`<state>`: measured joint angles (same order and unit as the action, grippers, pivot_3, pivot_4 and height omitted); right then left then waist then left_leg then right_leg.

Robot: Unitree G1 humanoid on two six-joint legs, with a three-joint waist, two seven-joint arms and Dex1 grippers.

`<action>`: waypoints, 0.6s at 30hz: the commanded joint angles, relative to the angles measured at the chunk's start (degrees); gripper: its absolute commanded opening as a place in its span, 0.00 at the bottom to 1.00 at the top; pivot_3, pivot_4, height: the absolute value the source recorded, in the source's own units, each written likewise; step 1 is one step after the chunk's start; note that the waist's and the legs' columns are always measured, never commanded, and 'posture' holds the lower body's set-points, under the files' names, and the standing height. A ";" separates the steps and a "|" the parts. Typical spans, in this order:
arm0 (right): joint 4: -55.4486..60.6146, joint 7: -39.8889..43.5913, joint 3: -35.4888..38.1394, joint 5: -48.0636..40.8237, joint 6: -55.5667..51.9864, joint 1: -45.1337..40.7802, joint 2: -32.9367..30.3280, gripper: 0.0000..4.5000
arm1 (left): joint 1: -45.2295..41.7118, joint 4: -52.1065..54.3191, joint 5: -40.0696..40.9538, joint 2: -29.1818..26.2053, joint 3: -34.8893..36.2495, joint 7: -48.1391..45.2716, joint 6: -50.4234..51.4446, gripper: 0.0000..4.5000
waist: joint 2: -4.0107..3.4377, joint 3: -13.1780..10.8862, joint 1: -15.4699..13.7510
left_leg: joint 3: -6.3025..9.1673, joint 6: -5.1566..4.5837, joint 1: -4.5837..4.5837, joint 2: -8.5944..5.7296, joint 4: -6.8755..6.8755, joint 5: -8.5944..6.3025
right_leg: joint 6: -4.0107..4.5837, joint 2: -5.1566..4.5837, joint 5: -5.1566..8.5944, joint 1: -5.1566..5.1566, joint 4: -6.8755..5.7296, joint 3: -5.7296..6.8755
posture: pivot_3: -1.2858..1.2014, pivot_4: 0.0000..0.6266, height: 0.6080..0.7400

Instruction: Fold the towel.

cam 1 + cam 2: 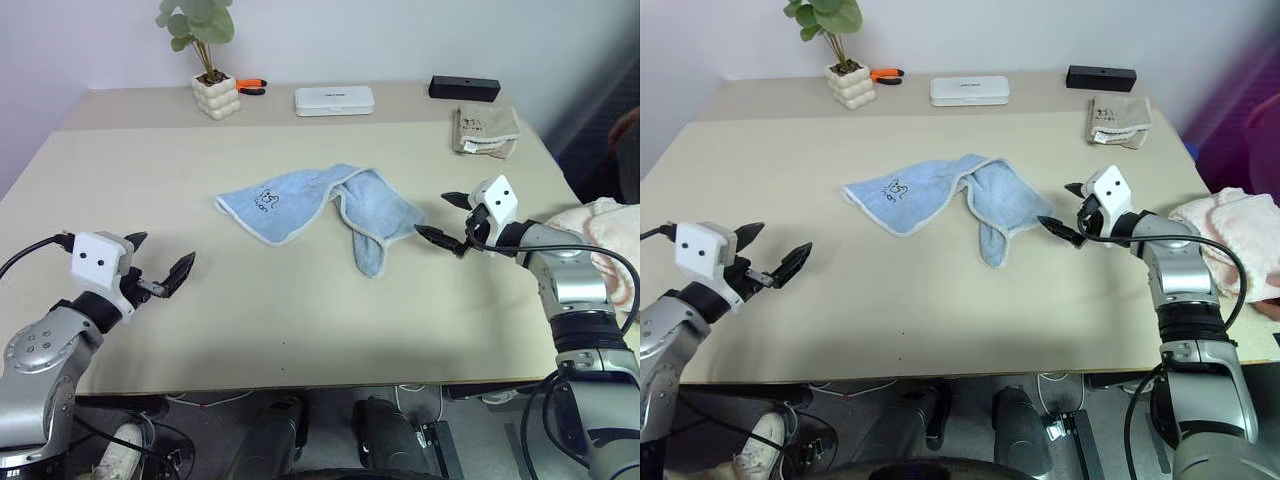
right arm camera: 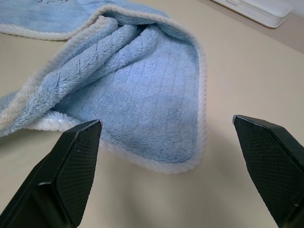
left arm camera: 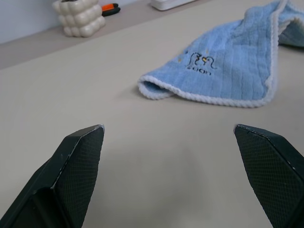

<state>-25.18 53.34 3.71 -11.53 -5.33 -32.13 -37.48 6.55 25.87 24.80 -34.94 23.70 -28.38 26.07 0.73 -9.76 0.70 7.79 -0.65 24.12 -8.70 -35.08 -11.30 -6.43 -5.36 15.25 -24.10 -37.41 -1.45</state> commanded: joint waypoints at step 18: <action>7.45 -0.91 0.31 -1.98 -5.08 -1.09 2.38 1.00 | -4.36 6.66 0.45 -4.68 -9.53 -5.28 4.15 0.99 | 0.00 0.00 -0.13 | 0.00 0.00 0.00 0.00 -0.02 -0.01 | 0.01 0.00 0.00 0.02 0.03 0.01 | 0.52 0.24 0.97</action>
<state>-20.47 52.83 3.69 -11.77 -9.77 -32.31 -35.86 3.62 29.23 25.71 -38.16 18.63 -31.50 29.71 0.73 -9.76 0.57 7.79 -0.65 24.12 -8.70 -35.10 -11.31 -6.41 -5.36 15.24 -24.07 -37.36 -1.44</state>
